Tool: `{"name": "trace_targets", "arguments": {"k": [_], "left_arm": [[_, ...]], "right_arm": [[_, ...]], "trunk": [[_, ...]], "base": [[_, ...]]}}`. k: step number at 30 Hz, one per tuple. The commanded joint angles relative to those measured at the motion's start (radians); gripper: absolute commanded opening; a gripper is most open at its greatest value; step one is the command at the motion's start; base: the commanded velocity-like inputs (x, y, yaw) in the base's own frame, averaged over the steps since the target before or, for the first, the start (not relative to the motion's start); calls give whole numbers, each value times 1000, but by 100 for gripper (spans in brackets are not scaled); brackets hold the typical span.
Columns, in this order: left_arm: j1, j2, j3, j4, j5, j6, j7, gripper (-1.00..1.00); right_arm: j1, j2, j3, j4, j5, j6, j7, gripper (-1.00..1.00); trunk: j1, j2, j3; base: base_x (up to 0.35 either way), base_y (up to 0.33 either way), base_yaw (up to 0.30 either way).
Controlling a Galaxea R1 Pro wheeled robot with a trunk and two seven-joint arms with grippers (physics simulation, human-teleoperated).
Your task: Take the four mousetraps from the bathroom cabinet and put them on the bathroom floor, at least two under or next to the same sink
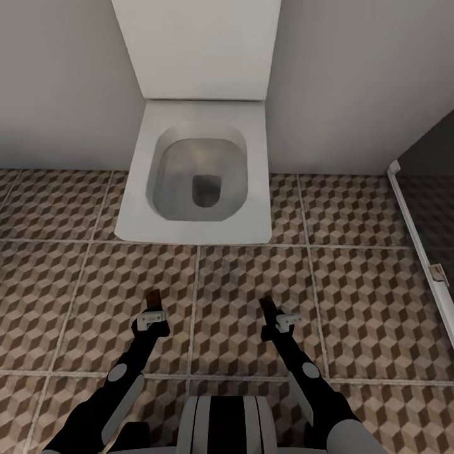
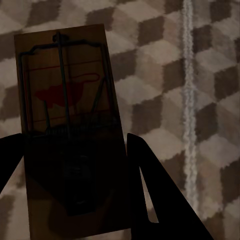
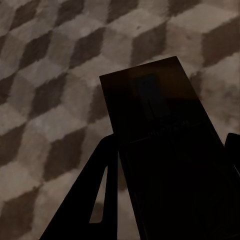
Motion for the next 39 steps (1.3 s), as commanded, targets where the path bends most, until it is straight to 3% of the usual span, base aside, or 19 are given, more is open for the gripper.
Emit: {"name": "trace_targets", "arguments": {"k": [1, 10, 21, 39], "left_arm": [[-1, 2, -6, 0, 6, -5, 10, -100], [-1, 2, -6, 1, 6, -5, 10, -100], [-1, 2, -6, 1, 6, -5, 10, -100], [-1, 2, -6, 2, 6, -5, 10, -100]], "right_arm": [[0, 0, -1, 1, -4, -3, 5, -100], [0, 0, -1, 1, -4, -3, 5, -100], [0, 0, 0, 12, -4, -3, 5, -100], [0, 2, 0, 57, -4, -2, 3, -100]], "trunk": [[0, 0, 0], [0, 0, 0], [0, 0, 0], [0, 0, 0]], "base": [[6, 0, 0], [20, 0, 0], [187, 0, 0], [10, 0, 0]]}}
